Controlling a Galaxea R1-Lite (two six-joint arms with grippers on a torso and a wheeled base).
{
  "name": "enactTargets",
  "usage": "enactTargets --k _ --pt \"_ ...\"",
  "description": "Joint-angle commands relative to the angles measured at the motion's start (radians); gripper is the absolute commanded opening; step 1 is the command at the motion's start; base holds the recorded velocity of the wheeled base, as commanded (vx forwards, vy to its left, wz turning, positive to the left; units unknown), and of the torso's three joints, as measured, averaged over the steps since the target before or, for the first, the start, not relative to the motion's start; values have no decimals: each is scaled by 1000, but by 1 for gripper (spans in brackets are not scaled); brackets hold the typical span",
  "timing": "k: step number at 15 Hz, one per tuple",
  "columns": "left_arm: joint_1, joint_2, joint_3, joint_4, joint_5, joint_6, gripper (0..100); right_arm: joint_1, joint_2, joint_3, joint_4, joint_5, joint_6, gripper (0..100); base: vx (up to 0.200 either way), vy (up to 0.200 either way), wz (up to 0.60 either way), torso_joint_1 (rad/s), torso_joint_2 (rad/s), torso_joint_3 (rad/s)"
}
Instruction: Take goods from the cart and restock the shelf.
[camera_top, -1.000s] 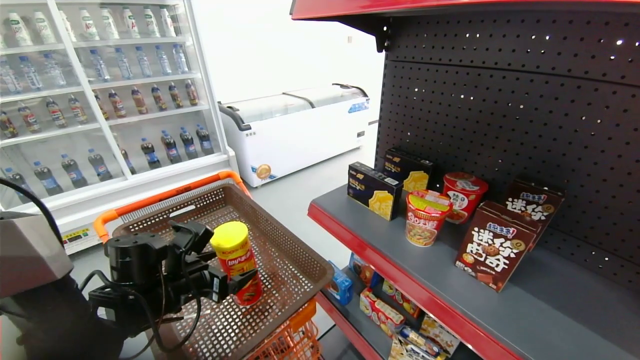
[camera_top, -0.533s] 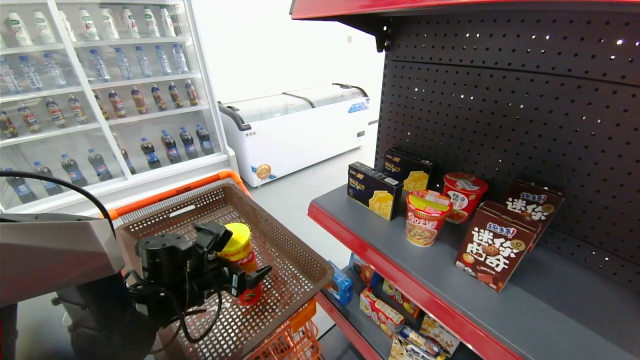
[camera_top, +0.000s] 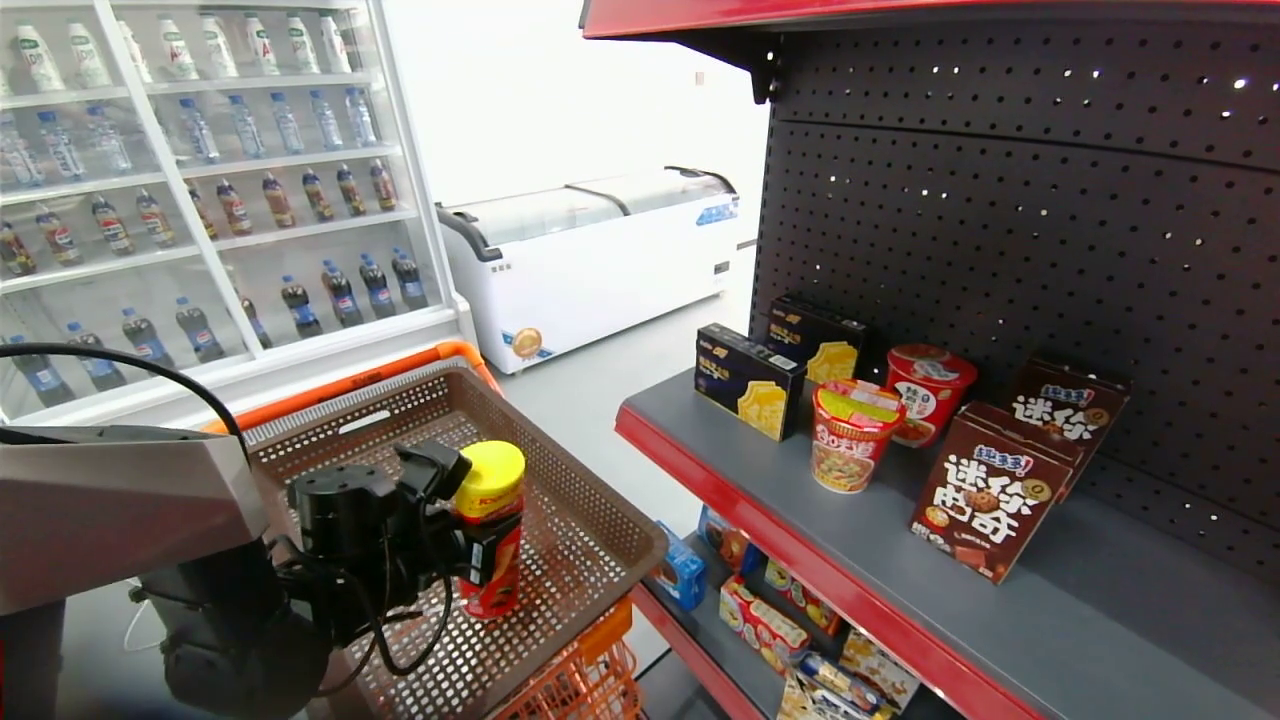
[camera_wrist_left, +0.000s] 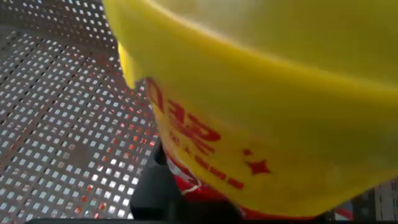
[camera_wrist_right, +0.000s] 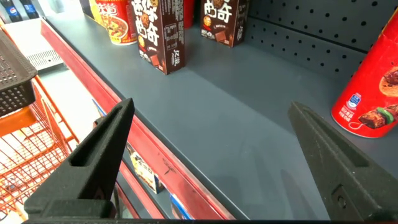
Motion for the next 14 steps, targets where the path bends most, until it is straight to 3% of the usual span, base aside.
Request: enactTargets --k 1,3,6,10,11,12,14 --pt "-9 -129 15 39 30 -4 0 0 1 0 0 1 0 100 0 0 0 0 0 0" --pt "-10 -223 24 111 44 -2 0 0 1 0 -2 1 0 100 0 0 0 0 0 0" --pt "-7 -425 2 320 54 -7 0 0 1 0 -2 1 0 100 0 0 0 0 0 0" --pt "0 -704 -77 682 74 -21 0 0 1 0 0 -1 0 100 0 0 0 0 0 0" --pt "7 -818 -103 841 73 -21 0 0 1 0 0 -1 0 100 0 0 0 0 0 0" --pt "8 -862 -110 907 74 -21 0 0 1 0 0 -1 0 100 0 0 0 0 0 0" --pt "26 -1065 -119 1167 79 -21 0 0 1 0 0 1 0 100 0 0 0 0 0 0"
